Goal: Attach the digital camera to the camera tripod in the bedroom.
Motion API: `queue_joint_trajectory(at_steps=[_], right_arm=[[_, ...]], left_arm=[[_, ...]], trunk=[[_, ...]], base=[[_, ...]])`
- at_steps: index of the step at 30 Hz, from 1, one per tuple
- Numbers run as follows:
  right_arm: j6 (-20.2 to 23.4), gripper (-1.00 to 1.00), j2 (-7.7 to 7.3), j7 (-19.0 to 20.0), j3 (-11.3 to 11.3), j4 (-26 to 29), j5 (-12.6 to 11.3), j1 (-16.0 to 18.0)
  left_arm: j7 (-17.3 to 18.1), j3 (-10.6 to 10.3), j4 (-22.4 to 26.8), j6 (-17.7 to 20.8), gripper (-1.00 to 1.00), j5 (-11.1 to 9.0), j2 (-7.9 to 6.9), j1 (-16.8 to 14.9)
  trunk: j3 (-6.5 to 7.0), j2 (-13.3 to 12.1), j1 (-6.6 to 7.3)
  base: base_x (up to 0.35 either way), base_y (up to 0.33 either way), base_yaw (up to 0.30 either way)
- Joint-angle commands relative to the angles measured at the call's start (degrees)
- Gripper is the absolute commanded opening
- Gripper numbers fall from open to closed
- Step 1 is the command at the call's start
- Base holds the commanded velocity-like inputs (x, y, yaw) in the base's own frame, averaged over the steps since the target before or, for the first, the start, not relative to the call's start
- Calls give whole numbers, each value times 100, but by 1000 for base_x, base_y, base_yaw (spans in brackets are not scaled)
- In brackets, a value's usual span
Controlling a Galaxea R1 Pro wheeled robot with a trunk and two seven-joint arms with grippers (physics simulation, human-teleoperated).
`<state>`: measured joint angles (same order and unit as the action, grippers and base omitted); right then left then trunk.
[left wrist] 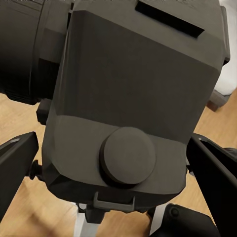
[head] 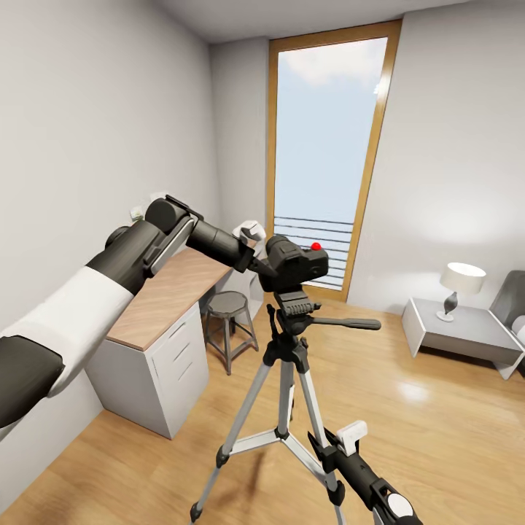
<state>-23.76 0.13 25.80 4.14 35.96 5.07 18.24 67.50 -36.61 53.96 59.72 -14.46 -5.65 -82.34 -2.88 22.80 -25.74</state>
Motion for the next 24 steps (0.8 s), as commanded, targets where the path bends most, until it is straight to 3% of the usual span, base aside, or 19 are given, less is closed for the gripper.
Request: queue_joint_trajectory(at_steps=[1,12,13,24], right_arm=[[-49,-100,4,38,-10,-168,204,4],[-49,-100,4,37,-10,-168,204,4],[-49,-100,4,38,-10,-168,204,4],[-49,-100,2,37,-10,-168,205,4]], left_arm=[[9,-13,1,28,-100,-21,-5,-10],[9,-13,1,28,-100,-21,-8,-10],[9,-13,1,28,100,-21,-13,-10],[9,-7,1,28,100,-21,-105,-10]], trunk=[[-15,12,-5],[-15,12,-5],[-15,12,-5],[-15,12,-5]], base=[[0,0,0],[0,0,0],[0,0,0],[0,0,0]])
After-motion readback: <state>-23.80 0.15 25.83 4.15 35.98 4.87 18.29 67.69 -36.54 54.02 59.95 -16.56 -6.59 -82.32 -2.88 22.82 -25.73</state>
